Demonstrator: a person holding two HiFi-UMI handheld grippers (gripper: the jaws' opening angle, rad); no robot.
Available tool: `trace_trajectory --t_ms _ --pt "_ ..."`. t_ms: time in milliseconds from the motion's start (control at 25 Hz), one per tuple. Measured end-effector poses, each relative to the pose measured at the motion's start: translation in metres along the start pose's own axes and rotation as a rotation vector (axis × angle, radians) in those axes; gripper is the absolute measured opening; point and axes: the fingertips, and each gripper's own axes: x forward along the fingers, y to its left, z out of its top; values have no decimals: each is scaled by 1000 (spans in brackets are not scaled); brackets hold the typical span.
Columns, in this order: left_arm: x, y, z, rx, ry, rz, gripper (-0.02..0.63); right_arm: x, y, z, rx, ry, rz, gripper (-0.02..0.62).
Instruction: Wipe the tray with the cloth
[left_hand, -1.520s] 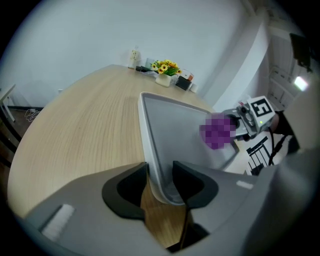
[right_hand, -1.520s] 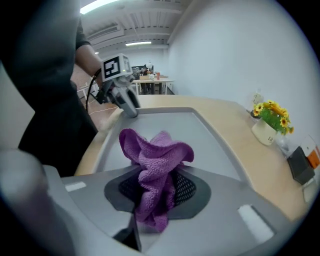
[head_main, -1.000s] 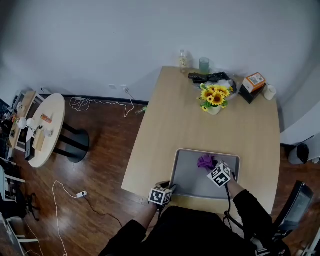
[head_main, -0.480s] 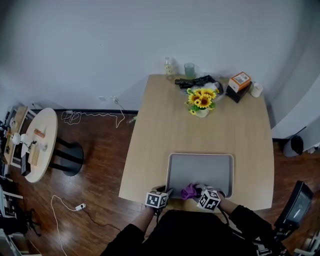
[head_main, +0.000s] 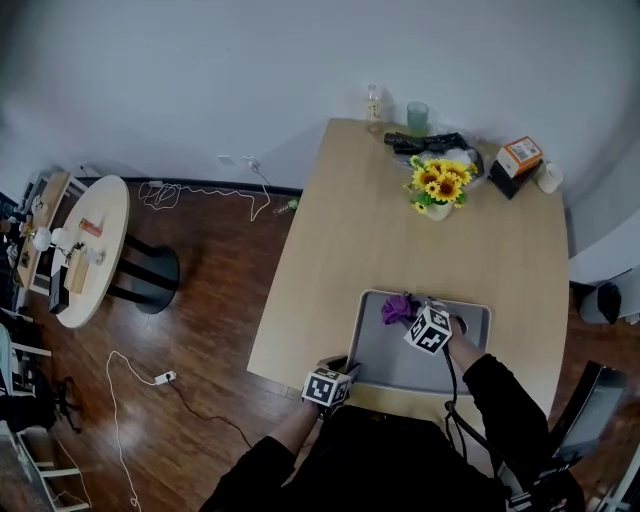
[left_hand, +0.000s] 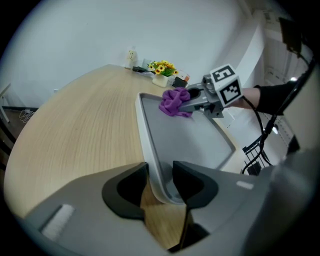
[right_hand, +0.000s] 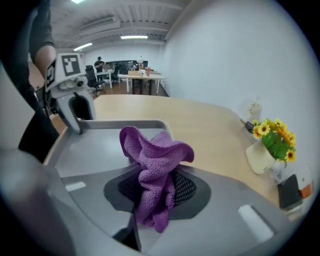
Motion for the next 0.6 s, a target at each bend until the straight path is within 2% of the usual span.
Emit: trace_trajectory --t_ms 120,240,360,520,600 --pt "0 3 -1 -11 -2 -14 150 6 -10 8 2 47 -83 104" --pt "-3 3 -1 -24 -5 -31 152 2 11 9 67 -4 -139 91" --pt "-5 0 4 -15 -6 -44 152 -5 61 11 90 -43 -43 91" --pt "-2 6 -2 -10 3 -29 153 -16 149 14 -23 -41 122 94" --pt "-2 4 -1 -8 1 -29 152 -21 183 13 -59 -40 169 98"
